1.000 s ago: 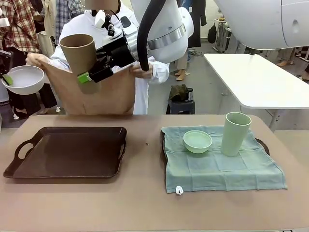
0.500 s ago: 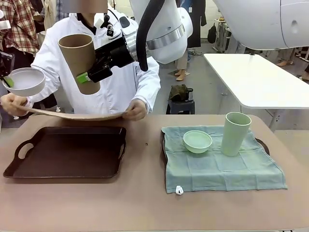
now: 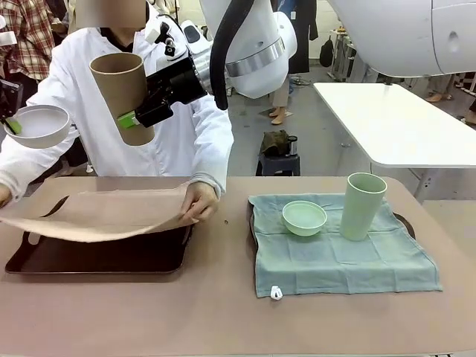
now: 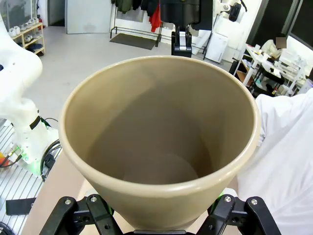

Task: Set up a tray with a mat and arrange the tableware.
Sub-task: Place the Picnic Bowl and Reusable plastic cup back onto the Handle tray in front of the human's position.

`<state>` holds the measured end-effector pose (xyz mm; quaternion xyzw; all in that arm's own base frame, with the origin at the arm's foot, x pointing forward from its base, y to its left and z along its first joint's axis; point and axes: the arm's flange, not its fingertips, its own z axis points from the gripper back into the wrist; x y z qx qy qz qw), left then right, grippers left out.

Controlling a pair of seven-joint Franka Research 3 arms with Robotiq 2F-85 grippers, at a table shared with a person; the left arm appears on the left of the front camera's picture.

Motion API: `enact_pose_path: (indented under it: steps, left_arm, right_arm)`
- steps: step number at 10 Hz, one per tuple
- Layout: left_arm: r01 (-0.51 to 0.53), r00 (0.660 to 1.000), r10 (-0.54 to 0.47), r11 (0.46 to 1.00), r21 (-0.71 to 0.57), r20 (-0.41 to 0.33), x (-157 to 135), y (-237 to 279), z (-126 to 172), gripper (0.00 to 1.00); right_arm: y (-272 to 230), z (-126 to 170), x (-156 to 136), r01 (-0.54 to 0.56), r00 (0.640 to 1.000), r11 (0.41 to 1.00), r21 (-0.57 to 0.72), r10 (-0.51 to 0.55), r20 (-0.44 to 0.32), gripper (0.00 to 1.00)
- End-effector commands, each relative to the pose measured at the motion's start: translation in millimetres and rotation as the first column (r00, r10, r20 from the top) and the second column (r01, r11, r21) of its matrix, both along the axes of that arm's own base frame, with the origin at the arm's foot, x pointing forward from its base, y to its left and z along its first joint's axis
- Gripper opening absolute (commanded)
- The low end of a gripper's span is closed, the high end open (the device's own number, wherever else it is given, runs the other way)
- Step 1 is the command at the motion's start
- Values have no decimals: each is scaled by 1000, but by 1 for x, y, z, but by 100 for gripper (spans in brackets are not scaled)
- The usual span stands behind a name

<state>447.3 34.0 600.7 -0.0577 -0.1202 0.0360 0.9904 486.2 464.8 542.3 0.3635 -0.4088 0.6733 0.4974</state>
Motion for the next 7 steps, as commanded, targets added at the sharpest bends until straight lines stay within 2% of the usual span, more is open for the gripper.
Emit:
enact_pose_path:
  steps: [1,7]
  left_arm:
    - [3,1000,-3,1000,-2,8,-1,0,0,0]
    - [3,1000,-3,1000,-2,8,-1,0,0,0]
  right_arm:
    - [1,2,-1,-1,1000,1000,1,1,3,0]
    - [1,2,-1,-1,1000,1000,1,1,3,0]
